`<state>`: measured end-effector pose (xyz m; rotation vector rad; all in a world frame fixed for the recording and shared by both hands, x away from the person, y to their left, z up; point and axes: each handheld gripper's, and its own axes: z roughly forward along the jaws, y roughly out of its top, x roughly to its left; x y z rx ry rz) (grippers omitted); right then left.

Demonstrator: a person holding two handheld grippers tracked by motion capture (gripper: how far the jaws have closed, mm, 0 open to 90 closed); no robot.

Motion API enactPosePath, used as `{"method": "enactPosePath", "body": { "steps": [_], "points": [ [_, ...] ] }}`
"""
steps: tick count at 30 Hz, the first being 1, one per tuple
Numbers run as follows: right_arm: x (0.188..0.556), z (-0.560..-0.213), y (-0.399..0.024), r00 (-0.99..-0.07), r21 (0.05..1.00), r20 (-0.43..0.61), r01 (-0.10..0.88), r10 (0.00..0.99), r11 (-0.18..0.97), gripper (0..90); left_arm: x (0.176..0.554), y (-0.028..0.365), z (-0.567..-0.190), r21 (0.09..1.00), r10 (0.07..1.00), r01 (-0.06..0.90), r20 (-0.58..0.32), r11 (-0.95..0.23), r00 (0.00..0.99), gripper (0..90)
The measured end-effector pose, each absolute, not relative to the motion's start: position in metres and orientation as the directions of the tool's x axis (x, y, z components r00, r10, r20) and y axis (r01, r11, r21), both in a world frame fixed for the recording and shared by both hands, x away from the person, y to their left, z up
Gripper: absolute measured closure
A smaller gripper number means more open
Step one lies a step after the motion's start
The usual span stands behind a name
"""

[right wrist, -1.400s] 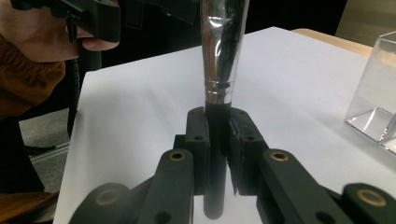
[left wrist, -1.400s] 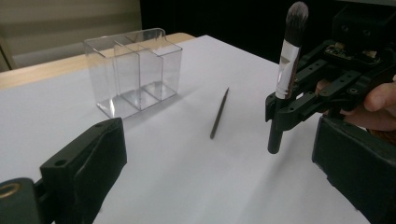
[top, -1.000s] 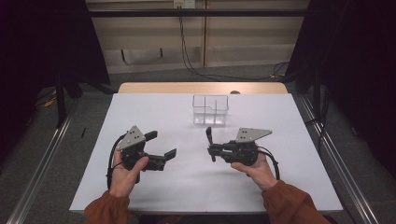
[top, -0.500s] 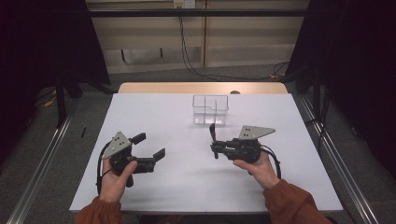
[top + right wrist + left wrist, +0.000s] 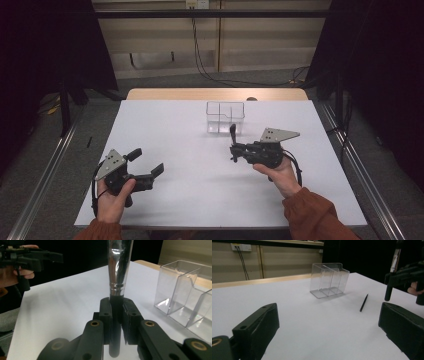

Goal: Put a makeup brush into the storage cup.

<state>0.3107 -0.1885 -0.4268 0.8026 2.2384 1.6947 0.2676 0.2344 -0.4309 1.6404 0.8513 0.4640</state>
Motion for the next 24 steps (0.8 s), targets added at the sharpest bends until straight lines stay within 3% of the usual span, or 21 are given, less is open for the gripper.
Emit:
{"method": "enactPosePath", "body": {
  "steps": [24],
  "points": [
    [0.348, -0.403, -0.205, -0.759, 0.961, 0.116, 0.250, 0.640, 0.122, 79.9, 0.255, 0.243, -0.439, 0.957, 0.767, 0.277, -0.113, -0.088, 0.632, 2.3]
  ]
}}
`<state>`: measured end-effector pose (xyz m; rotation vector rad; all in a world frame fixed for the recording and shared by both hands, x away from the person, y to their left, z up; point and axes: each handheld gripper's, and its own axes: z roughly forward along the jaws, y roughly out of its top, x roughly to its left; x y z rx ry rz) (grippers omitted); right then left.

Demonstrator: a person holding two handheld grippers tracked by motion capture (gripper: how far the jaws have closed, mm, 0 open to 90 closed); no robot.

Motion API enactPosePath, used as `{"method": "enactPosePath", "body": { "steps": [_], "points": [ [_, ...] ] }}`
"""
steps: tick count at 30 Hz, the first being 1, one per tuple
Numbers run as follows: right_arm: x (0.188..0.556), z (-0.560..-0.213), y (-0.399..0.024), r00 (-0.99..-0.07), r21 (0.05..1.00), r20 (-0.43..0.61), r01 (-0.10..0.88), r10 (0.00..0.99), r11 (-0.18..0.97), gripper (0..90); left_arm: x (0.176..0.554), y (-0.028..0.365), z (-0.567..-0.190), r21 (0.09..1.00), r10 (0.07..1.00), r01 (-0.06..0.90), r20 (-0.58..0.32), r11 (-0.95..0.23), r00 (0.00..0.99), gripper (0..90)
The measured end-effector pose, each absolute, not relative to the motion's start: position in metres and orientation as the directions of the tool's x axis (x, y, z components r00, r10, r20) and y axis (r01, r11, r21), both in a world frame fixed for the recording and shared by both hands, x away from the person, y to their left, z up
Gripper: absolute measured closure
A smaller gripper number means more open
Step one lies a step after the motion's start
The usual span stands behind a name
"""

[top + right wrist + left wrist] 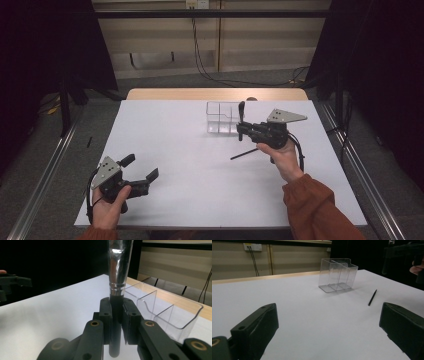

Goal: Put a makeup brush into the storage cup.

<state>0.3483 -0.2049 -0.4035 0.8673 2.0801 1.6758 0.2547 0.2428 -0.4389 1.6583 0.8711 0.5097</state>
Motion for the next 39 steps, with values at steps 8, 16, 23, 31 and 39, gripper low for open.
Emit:
{"method": "enactPosePath", "body": {
  "steps": [8, 16, 23, 31, 39],
  "points": [
    [0.367, -0.394, -0.208, -0.731, 0.961, 0.105, 0.248, 0.675, 0.119, 80.0, 0.254, 0.243, -0.438, 0.958, 0.761, 0.273, -0.116, -0.082, 0.638, 2.6],
    [0.387, -0.388, -0.206, -0.707, 0.964, 0.099, 0.243, 0.701, 0.109, 79.9, 0.255, 0.245, -0.440, 0.956, 0.766, 0.279, -0.114, -0.089, 0.633, 2.6],
    [0.401, -0.385, -0.204, -0.688, 0.963, 0.097, 0.248, 0.719, 0.108, 79.9, 0.255, 0.247, -0.440, 0.955, 0.774, 0.284, -0.118, -0.082, 0.622, 2.6],
    [0.416, -0.389, -0.203, -0.648, 0.962, 0.098, 0.256, 0.756, 0.095, 79.9, 0.255, 0.248, -0.440, 0.956, 0.775, 0.282, -0.116, -0.082, 0.621, 2.6],
    [0.430, -0.397, -0.202, -0.618, 0.957, 0.093, 0.272, 0.781, 0.101, 80.0, 0.255, 0.248, -0.440, 0.958, 0.783, 0.277, -0.113, -0.079, 0.612, 2.5]
  ]
}}
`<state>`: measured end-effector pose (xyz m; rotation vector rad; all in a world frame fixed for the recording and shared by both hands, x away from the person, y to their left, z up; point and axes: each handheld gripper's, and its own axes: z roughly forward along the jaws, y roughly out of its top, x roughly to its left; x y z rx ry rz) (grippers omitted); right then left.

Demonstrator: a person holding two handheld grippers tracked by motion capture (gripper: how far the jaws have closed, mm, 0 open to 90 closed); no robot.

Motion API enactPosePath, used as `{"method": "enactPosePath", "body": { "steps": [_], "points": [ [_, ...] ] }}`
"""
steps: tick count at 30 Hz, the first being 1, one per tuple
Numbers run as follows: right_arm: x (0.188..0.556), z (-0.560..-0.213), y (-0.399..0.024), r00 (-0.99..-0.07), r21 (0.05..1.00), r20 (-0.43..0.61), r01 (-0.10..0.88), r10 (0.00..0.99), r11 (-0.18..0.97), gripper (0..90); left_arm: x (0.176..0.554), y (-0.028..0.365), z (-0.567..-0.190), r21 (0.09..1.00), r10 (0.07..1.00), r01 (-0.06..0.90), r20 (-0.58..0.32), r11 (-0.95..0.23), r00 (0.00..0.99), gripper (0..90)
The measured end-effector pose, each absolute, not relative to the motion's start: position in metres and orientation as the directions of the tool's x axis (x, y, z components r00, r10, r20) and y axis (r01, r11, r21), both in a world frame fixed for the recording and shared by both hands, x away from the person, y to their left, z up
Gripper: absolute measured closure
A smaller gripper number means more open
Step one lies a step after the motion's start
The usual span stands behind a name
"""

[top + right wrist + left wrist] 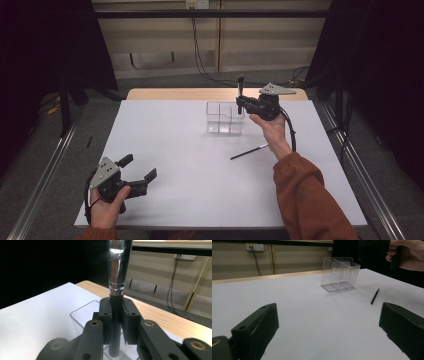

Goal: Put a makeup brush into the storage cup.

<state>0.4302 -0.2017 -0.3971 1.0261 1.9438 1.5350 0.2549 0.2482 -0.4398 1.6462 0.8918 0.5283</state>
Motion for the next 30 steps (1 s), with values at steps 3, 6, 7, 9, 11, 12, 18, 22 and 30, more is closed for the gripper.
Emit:
{"method": "enactPosePath", "body": {
  "steps": [3, 6, 7, 9, 11, 12, 18, 22, 30],
  "points": [
    [0.435, -0.400, -0.199, -0.609, 0.958, 0.087, 0.269, 0.788, 0.101, 80.0, 0.256, 0.249, -0.441, 0.958, 0.785, 0.274, -0.105, -0.085, 0.611, 2.5],
    [0.436, -0.404, -0.198, -0.605, 0.958, 0.094, 0.272, 0.791, 0.095, 79.9, 0.257, 0.249, -0.442, 0.956, 0.781, 0.279, -0.107, -0.089, 0.615, 2.5],
    [0.437, -0.405, -0.198, -0.604, 0.957, 0.096, 0.275, 0.791, 0.093, 79.9, 0.257, 0.250, -0.441, 0.956, 0.782, 0.278, -0.105, -0.089, 0.615, 2.5],
    [0.438, -0.408, -0.198, -0.599, 0.955, 0.099, 0.281, 0.794, 0.093, 79.9, 0.256, 0.250, -0.441, 0.957, 0.782, 0.278, -0.106, -0.089, 0.614, 2.5],
    [0.438, -0.411, -0.199, -0.596, 0.954, 0.105, 0.287, 0.796, 0.089, 79.9, 0.256, 0.250, -0.441, 0.956, 0.782, 0.277, -0.102, -0.093, 0.615, 2.5],
    [0.439, -0.412, -0.200, -0.595, 0.954, 0.103, 0.285, 0.797, 0.089, 79.9, 0.256, 0.250, -0.441, 0.956, 0.781, 0.277, -0.103, -0.093, 0.616, 2.5],
    [0.440, -0.419, -0.199, -0.604, 0.950, 0.097, 0.294, 0.791, 0.108, 79.9, 0.256, 0.248, -0.441, 0.956, 0.777, 0.276, -0.099, -0.098, 0.621, 2.5],
    [0.442, -0.427, -0.198, -0.604, 0.944, 0.102, 0.310, 0.790, 0.115, 79.9, 0.255, 0.248, -0.440, 0.957, 0.776, 0.274, -0.099, -0.097, 0.623, 2.5],
    [0.443, -0.432, -0.200, -0.604, 0.936, 0.103, 0.327, 0.790, 0.128, 79.9, 0.256, 0.248, -0.440, 0.956, 0.774, 0.274, -0.096, -0.104, 0.626, 2.5]
  ]
}}
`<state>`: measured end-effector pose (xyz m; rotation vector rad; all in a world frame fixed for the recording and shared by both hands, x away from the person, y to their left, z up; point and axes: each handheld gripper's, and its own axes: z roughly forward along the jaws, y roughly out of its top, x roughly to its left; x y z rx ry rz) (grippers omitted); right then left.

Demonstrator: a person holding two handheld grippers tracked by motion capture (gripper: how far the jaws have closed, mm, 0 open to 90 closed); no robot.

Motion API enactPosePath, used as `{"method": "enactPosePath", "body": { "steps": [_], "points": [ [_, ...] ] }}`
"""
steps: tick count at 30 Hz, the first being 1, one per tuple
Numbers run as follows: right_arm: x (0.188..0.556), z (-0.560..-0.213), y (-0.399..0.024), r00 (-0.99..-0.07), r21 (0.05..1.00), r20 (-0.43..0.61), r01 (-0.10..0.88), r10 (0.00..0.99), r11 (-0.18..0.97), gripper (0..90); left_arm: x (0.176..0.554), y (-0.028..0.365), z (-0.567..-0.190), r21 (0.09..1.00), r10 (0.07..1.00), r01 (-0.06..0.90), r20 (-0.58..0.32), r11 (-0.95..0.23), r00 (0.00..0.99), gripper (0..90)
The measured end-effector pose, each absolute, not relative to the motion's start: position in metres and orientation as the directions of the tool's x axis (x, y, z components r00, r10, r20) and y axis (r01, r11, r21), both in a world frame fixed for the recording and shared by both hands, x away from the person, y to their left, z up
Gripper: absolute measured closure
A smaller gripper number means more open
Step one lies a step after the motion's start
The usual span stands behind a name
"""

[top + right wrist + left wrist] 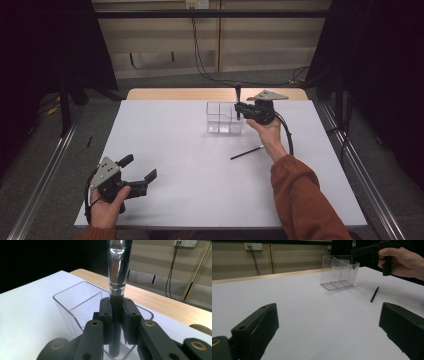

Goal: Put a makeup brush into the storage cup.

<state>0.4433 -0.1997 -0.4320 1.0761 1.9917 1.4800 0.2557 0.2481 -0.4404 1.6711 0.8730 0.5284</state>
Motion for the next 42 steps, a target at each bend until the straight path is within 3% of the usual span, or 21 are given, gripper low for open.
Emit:
{"method": "enactPosePath", "body": {
  "steps": [25, 31, 42],
  "points": [
    [0.444, -0.447, -0.200, -0.589, 0.915, 0.122, 0.378, 0.799, 0.139, 79.3, 0.256, 0.247, -0.439, 0.955, 0.770, 0.275, -0.091, -0.112, 0.632, 2.6],
    [0.443, -0.446, -0.201, -0.583, 0.916, 0.125, 0.378, 0.802, 0.132, 76.1, 0.256, 0.247, -0.439, 0.954, 0.772, 0.273, -0.082, -0.121, 0.630, 2.6],
    [0.438, -0.439, -0.203, -0.580, 0.931, 0.130, 0.350, 0.804, 0.101, 62.1, 0.256, 0.248, -0.439, 0.953, 0.773, 0.274, -0.077, -0.128, 0.629, 2.6]
  ]
}}
